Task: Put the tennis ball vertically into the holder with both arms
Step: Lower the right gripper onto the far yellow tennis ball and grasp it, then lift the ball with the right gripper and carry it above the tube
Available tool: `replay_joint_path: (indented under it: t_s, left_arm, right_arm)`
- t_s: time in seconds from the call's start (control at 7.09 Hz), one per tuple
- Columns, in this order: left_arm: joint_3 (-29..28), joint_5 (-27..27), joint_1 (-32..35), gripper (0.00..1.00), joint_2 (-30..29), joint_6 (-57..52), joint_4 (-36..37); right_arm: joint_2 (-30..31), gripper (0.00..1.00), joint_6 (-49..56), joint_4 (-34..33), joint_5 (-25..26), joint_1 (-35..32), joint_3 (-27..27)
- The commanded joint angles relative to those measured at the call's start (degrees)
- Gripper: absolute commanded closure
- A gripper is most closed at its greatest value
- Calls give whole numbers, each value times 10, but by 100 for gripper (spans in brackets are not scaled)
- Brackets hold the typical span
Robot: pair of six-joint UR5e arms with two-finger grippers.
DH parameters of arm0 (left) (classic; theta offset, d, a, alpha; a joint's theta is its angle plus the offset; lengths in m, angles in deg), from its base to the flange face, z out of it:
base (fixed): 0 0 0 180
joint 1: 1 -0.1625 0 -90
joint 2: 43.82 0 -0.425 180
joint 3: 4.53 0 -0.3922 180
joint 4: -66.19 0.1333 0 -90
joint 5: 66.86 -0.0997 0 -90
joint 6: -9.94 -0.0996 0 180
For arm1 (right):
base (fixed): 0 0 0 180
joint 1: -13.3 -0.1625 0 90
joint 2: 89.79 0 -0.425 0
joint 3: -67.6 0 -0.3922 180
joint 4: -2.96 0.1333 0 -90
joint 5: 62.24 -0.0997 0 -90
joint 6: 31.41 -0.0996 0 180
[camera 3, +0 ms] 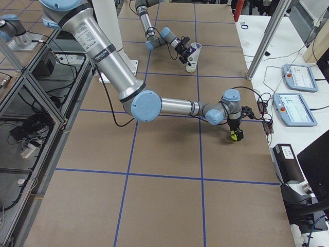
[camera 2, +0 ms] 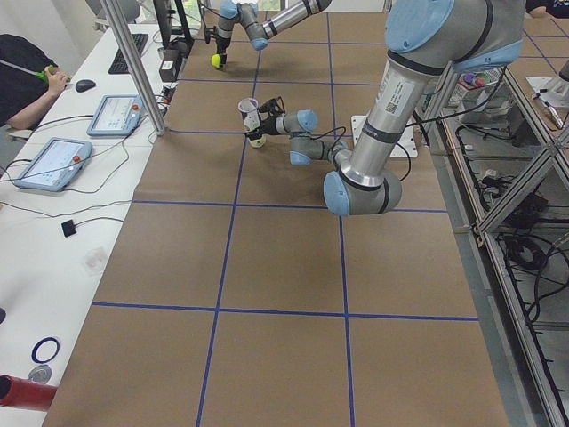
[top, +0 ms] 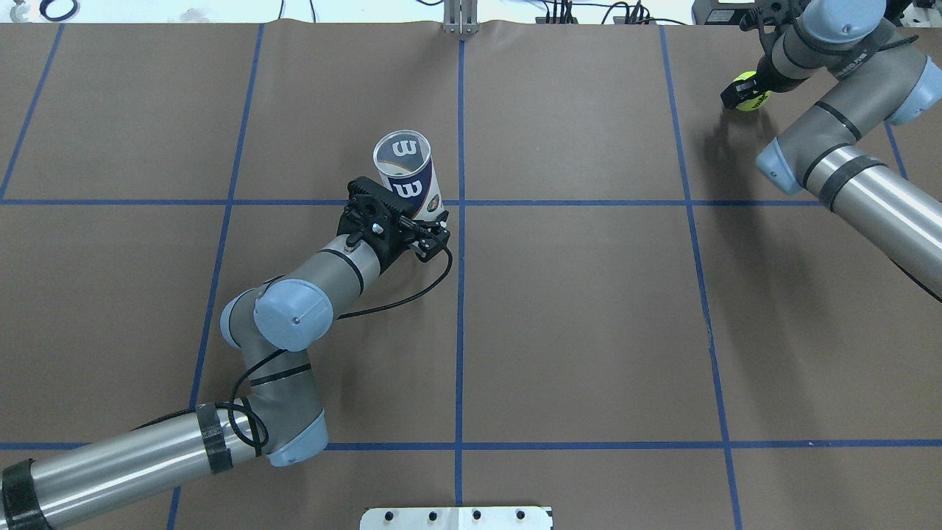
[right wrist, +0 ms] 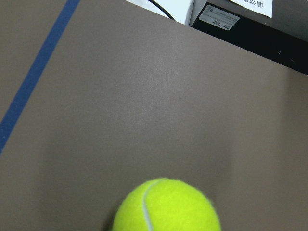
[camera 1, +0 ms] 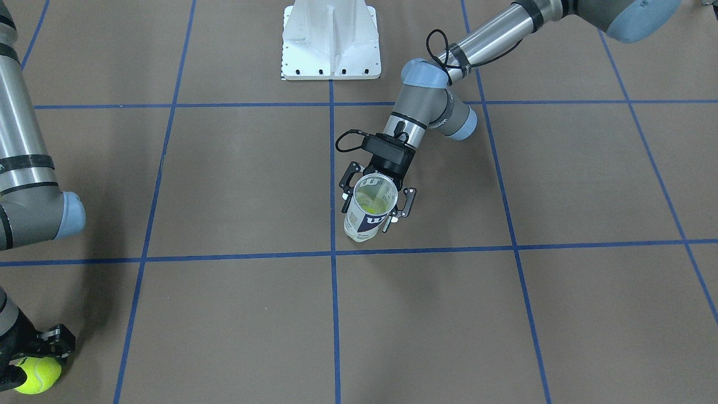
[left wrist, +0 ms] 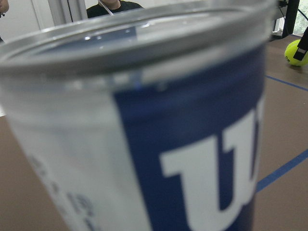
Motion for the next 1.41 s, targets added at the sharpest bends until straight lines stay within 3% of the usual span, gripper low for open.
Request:
replay_joint_path:
  t_s: [0.0, 0.28, 0.56, 0.7, 0.99, 1.27]
  left_arm:
    - [1, -1, 0, 2, -1, 0, 0]
    - [1, -1, 0, 2, -1, 0, -1]
    - [2, -1, 0, 1, -1, 0, -1]
    - [4, 0, -1, 1, -1, 1, -2]
    - [4, 1, -4, 1, -1, 2, -4]
    - [4, 2, -6, 1, -1, 2, -5]
  right_arm:
    - [-8, 100, 0, -2, -18, -4, -1]
    - [-38, 100, -2, -29, -71, -37, -11]
    - [-61, 100, -7, -173, -105, -44, -129]
    - [-62, 100, -41, -210, -135, -43, -181]
    - [-79, 100, -148, -217, -169, -31, -242]
    - [-90, 100, -280, -223, -174, 24, -315]
